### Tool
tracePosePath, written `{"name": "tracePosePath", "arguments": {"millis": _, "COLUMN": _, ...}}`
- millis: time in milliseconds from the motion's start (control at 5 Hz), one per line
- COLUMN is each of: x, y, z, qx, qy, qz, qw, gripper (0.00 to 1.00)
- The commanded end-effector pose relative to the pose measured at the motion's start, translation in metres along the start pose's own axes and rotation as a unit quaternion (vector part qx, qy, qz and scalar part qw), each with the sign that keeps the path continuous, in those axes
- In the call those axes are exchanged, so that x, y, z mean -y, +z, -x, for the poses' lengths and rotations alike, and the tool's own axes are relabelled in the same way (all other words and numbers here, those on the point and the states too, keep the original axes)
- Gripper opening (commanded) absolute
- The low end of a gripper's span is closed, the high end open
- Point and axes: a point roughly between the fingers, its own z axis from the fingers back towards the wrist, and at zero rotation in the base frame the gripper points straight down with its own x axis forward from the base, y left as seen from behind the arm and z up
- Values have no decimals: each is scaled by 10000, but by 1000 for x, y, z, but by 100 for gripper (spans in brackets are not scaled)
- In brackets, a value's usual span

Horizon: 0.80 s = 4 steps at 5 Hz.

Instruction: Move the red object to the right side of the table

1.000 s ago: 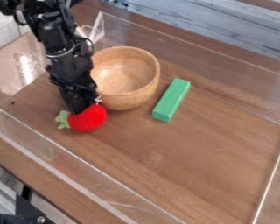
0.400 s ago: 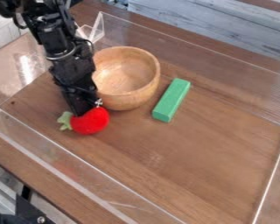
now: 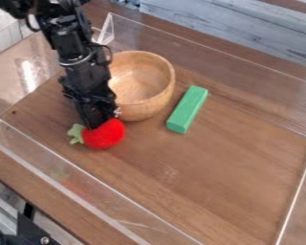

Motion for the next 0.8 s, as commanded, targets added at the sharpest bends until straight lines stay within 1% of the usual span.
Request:
{"name": "tracePosePath", "arguments": {"millis": 0, "x": 11, "y": -2, "z": 0, "qx": 31, "qy": 169, "qz": 45, "qw": 9998, "gripper": 0}}
{"name": "tracePosePath", "arguments": {"millis": 200, "x": 25, "y": 11, "z": -4, "qx": 110, "qy": 415, "qz": -39, "qw": 9991, "gripper": 0}}
{"name": "tracePosePath", "arguments": {"millis": 400, "x": 72, "y": 17, "z": -21, "qx": 214, "qy": 400, "qz": -123, "qw": 9989, "gripper": 0}}
{"name": "tracePosePath", "arguments": {"millis": 600, "x": 116, "y": 23, "z": -47, "qx": 208, "qy": -229, "qz": -252, "qw": 9992, "gripper": 0}}
